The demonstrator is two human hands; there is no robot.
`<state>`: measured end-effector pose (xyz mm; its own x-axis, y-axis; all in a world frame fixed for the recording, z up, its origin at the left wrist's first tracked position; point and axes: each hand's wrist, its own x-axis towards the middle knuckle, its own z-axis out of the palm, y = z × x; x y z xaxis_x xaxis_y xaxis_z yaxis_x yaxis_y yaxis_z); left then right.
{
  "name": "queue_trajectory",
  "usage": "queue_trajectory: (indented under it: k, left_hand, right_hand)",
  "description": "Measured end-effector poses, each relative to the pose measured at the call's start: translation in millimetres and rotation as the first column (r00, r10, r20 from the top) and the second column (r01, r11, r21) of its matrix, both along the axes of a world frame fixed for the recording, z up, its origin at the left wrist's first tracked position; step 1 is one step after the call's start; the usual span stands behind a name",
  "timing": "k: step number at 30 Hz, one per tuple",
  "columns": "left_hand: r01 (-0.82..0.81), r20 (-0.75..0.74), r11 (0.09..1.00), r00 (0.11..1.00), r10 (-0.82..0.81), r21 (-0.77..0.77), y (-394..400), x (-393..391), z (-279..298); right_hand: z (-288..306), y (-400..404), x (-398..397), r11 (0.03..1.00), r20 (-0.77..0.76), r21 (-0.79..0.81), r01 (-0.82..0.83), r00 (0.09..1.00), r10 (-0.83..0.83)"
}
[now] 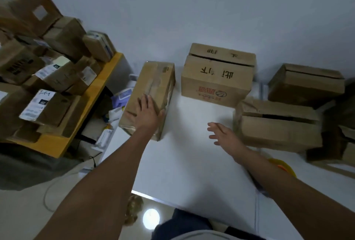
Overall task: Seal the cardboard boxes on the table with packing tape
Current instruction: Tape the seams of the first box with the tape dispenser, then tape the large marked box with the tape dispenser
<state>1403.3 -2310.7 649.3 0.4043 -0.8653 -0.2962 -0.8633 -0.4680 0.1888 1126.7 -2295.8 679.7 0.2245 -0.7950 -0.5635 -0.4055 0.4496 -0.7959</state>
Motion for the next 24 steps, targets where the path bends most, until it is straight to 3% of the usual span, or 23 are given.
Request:
queue_trajectory:
  k: [7,10,13,15,18,20,24]
  left_hand:
    - [0.103,-0.016,0.995,0.995,-0.103,0.005,-110,7,-1]
    - [0.071,-0.011,0.997,0.997,-0.071,0.013,-126,3,1]
    - [0.094,-0.098,0.968,0.988,-0.12,-0.234,-125,-17,8]
    - [0.059,-0.33,0.918,0.923,-0.2,-0.391,-129,-38,13]
    - [-0.121,-0.667,0.939,0.733,-0.135,-0.323,-135,-61,21]
    - [-0.218,-0.767,0.948,0.641,-0.039,-0.231,-139,-65,25]
    - [-0.325,-0.851,0.938,0.52,0.07,-0.122,-146,-64,34]
  right_hand:
    - [16,-42,-21,0.964,-0.01,-0.079,0.254,0.967,-0.256]
    - [24,-63,-33,0.934,-0.075,-0.202,0.295,0.946,-0.316]
    - [30,-81,-38,0.878,-0.069,-0.322,0.354,0.916,-0.395]
    - [32,-96,-38,0.854,-0.038,-0.332,0.4,0.899,-0.436]
    - [29,-118,-37,0.855,0.032,-0.184,0.485,0.873,-0.488]
    - [29,-131,-37,0.85,0.111,-0.03,0.526,0.847,-0.52]
    - [33,-139,-36,0.823,0.182,0.1,0.56,0.803,-0.568]
